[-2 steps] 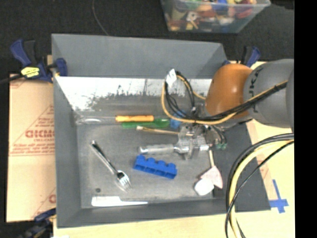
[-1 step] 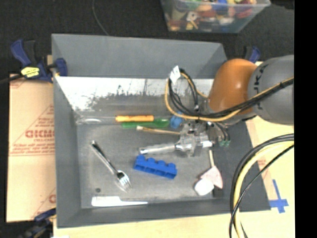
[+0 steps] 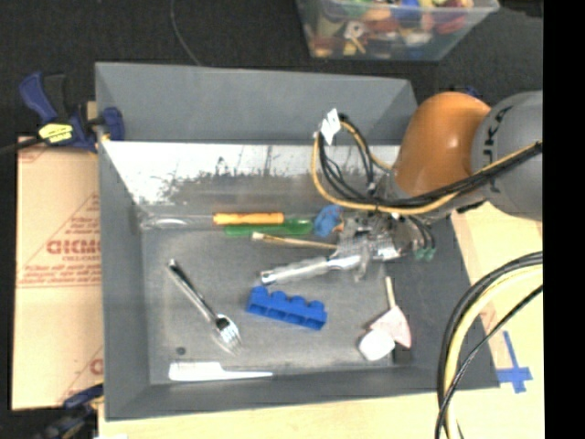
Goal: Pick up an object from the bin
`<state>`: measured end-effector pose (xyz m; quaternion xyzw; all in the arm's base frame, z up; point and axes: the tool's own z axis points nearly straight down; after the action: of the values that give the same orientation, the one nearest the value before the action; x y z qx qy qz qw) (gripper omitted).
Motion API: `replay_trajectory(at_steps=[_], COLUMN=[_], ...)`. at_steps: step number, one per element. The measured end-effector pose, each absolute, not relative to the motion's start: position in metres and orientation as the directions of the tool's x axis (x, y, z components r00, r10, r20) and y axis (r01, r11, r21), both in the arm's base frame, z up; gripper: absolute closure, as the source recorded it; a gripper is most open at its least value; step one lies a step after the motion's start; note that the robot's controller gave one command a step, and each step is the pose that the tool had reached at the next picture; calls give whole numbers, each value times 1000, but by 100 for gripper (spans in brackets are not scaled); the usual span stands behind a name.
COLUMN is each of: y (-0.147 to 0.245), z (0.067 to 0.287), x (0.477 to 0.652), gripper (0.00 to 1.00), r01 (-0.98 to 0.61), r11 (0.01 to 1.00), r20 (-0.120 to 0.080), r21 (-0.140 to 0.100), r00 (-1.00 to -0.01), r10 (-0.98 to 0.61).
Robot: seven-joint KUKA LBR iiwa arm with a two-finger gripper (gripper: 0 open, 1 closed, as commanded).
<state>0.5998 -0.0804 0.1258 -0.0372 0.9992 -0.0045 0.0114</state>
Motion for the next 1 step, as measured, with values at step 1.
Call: replay_trajectory(at_steps=[1], y=[-81], z=[148], x=[601], gripper=[100], r01=[-74], r11=[997], r20=[-26], r21=[-11], r00=[-997], r10=[-74])
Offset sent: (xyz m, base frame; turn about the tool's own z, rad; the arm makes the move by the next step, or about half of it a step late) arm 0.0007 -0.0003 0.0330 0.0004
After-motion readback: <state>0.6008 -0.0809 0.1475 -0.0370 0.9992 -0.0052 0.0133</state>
